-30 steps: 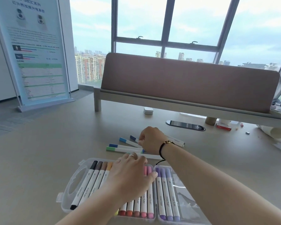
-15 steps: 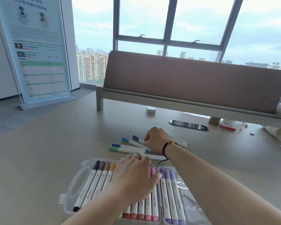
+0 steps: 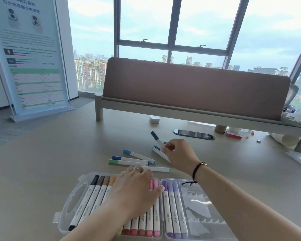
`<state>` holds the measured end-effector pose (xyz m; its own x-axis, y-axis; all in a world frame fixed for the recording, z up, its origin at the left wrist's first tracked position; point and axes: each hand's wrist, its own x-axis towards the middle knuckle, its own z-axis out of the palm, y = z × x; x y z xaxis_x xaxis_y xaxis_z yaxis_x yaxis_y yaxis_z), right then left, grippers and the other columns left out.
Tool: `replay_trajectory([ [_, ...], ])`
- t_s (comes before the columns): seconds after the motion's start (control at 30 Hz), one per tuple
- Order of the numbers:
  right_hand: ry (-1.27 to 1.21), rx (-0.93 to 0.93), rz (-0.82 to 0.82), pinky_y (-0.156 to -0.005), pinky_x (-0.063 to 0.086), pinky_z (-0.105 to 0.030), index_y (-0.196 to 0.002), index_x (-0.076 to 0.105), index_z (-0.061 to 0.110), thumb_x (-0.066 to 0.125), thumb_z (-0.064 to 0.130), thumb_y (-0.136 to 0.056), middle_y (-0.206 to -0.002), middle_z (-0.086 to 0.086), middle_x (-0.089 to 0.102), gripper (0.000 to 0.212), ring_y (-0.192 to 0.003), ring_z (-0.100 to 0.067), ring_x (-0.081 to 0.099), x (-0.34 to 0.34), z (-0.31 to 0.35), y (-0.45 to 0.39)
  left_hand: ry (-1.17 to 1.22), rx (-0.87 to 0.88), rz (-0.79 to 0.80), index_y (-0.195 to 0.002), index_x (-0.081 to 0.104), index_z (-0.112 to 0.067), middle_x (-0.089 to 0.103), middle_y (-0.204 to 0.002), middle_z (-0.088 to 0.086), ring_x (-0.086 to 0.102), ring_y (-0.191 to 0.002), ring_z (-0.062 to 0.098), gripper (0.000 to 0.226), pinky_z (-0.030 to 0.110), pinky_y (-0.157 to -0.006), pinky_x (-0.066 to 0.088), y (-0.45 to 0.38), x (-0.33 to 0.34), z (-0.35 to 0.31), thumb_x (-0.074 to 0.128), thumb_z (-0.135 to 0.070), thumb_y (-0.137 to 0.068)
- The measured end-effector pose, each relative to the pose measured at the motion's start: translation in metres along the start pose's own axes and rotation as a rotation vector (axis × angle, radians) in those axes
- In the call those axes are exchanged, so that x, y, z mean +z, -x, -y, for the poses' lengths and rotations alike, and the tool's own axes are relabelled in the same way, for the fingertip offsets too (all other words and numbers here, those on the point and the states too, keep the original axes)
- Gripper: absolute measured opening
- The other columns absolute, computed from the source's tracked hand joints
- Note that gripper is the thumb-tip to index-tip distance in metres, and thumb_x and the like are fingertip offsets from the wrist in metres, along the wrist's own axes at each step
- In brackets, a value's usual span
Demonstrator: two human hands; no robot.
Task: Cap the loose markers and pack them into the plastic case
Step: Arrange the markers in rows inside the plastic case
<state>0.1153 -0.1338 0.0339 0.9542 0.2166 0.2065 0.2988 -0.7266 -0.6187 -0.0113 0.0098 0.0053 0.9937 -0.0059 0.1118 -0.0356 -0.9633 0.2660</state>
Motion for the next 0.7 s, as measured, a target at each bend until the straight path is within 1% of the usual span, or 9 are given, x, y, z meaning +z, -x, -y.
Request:
replay_trajectory([
  [0.07,-0.26,0.144,-0.037,-0.062,0.052,-0.031,-0.083,0.073,0.012,0.064,0.022,-0.093,-0.075,-0.003,0.069,0.017,-0.063,-0.016,0.057,-0.018,-0.016,0.013,-0.006,0.007,-0.007,-0.13,0.051,-0.035,0.055,-0.131,-0.014,0.048,-0.12,0.009,0.059,0.032,-0.102,0.039,0.0,0.001,0.0,0.033,-0.073,-0.089],
  [0.13,-0.524,0.281,-0.039,-0.055,0.048,-0.031,-0.09,0.073,0.006,0.064,0.014,-0.094,-0.076,-0.009,0.069,0.013,-0.054,-0.014,0.049,-0.035,-0.032,0.028,-0.008,0.014,-0.013,-0.132,0.05,-0.036,0.054,-0.133,-0.016,0.048,-0.122,0.008,0.059,0.031,-0.103,0.039,0.0,0.001,0.0,0.034,-0.074,-0.089],
  [0.23,-0.752,0.377,0.016,-0.054,0.043,-0.029,-0.103,0.069,-0.001,0.06,0.004,-0.096,-0.077,-0.017,0.07,0.012,-0.048,-0.013,0.046,-0.055,-0.044,0.06,0.003,0.029,-0.018,-0.136,0.046,-0.038,0.052,-0.137,-0.017,0.046,-0.126,0.006,0.06,0.032,-0.105,0.038,0.001,0.0,-0.001,0.037,-0.074,-0.089],
  [0.37,-0.878,0.388,0.188,-0.052,0.047,-0.027,-0.109,0.067,0.002,0.057,0.0,-0.095,-0.079,-0.02,0.071,0.017,-0.052,-0.017,0.051,-0.064,-0.041,0.105,0.043,0.052,-0.017,-0.137,0.044,-0.041,0.052,-0.137,-0.018,0.046,-0.124,0.004,0.058,0.031,-0.103,0.041,0.001,-0.001,-0.005,0.042,-0.073,-0.088],
  [0.43,-0.919,0.353,0.262,-0.052,0.049,-0.025,-0.112,0.068,0.002,0.057,-0.001,-0.095,-0.082,-0.022,0.071,0.02,-0.054,-0.017,0.053,-0.064,-0.039,0.12,0.082,0.073,0.006,-0.136,0.045,-0.041,0.054,-0.134,-0.018,0.048,-0.117,0.001,0.056,0.028,-0.1,0.042,0.0,-0.002,-0.008,0.045,-0.071,-0.089],
  [0.53,-0.907,0.295,0.289,-0.057,0.052,-0.026,-0.114,0.068,0.004,0.057,-0.001,-0.095,-0.084,-0.021,0.072,0.023,-0.058,-0.018,0.056,-0.062,-0.037,0.13,0.151,0.116,0.051,-0.135,0.046,-0.041,0.056,-0.127,-0.021,0.049,-0.104,-0.006,0.052,0.021,-0.092,0.046,0.001,-0.005,-0.012,0.051,-0.066,-0.09],
  [0.63,-0.906,0.252,0.301,-0.063,0.052,-0.029,-0.116,0.068,0.005,0.054,0.0,-0.097,-0.084,-0.019,0.073,0.024,-0.062,-0.02,0.058,-0.063,-0.036,0.132,0.217,0.133,0.055,-0.134,0.048,-0.042,0.057,-0.118,-0.024,0.051,-0.096,-0.007,0.05,0.019,-0.085,0.047,0.002,-0.007,-0.017,0.054,-0.063,-0.089],
  [0.67,-0.913,0.245,0.303,-0.066,0.052,-0.031,-0.116,0.068,0.005,0.053,0.0,-0.097,-0.084,-0.019,0.073,0.025,-0.064,-0.021,0.059,-0.063,-0.036,0.132,0.23,0.141,0.055,-0.134,0.048,-0.041,0.056,-0.115,-0.025,0.052,-0.095,-0.007,0.05,0.018,-0.084,0.047,0.001,-0.008,-0.02,0.054,-0.063,-0.09],
  [0.7,-0.912,0.241,0.303,-0.067,0.053,-0.032,-0.115,0.068,0.005,0.052,0.0,-0.098,-0.085,-0.019,0.073,0.025,-0.066,-0.022,0.06,-0.064,-0.037,0.133,0.239,0.152,0.058,-0.135,0.048,-0.04,0.056,-0.117,-0.025,0.053,-0.098,-0.007,0.051,0.019,-0.086,0.048,0.0,-0.009,-0.023,0.054,-0.062,-0.09],
])
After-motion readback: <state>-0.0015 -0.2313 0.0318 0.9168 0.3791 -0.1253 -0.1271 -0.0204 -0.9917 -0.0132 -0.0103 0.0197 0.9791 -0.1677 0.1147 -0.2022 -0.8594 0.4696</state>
